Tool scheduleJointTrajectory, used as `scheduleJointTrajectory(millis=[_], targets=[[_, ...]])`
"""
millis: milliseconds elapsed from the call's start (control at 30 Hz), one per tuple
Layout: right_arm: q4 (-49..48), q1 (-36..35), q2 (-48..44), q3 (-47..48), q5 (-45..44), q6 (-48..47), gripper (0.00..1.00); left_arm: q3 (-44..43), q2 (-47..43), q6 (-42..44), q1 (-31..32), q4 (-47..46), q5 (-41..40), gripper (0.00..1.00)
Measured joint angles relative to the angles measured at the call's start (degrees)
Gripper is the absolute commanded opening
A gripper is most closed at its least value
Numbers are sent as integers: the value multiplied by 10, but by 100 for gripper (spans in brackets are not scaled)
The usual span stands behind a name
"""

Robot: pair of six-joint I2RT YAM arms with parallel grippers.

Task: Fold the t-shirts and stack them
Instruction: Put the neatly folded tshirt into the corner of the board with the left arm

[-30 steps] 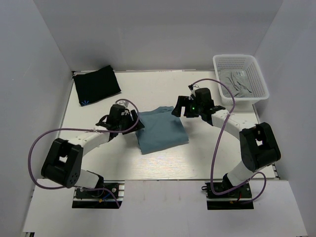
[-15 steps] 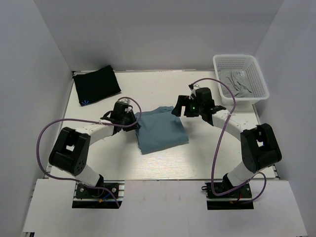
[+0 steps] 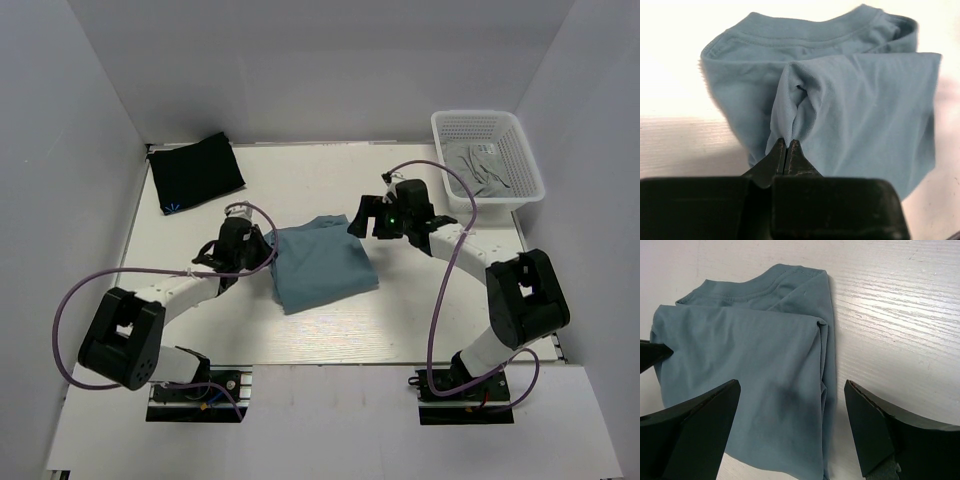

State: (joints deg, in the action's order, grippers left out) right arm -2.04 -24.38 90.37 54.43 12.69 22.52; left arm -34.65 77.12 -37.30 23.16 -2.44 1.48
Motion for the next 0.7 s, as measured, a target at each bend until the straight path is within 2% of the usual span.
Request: scheduleJointTrajectory(millis=[267,300,333,433,467,567,700], targets=[[-8,0,28,0,6,0,90,2,76,-52,-3,5,-48,0],[-8,0,32,0,5,0,90,1,76,-59,-4,9,-53,6],[-7,0,35,0,5,0,90,-2,75,-67,-5,20,-61,28],[-6,0,38,0,6,0,90,-24,76,-71,-5,53,-81,59],[-6,0,38,2,7,0,90,-33,76,-71,-5,66,-90,76],[-2,0,36,6,12,-3,90,-56,75,-73,-4,98,-108,100],[13,0,12,4,16,-4,90,-64,55,-73,-3,139,-111,100]])
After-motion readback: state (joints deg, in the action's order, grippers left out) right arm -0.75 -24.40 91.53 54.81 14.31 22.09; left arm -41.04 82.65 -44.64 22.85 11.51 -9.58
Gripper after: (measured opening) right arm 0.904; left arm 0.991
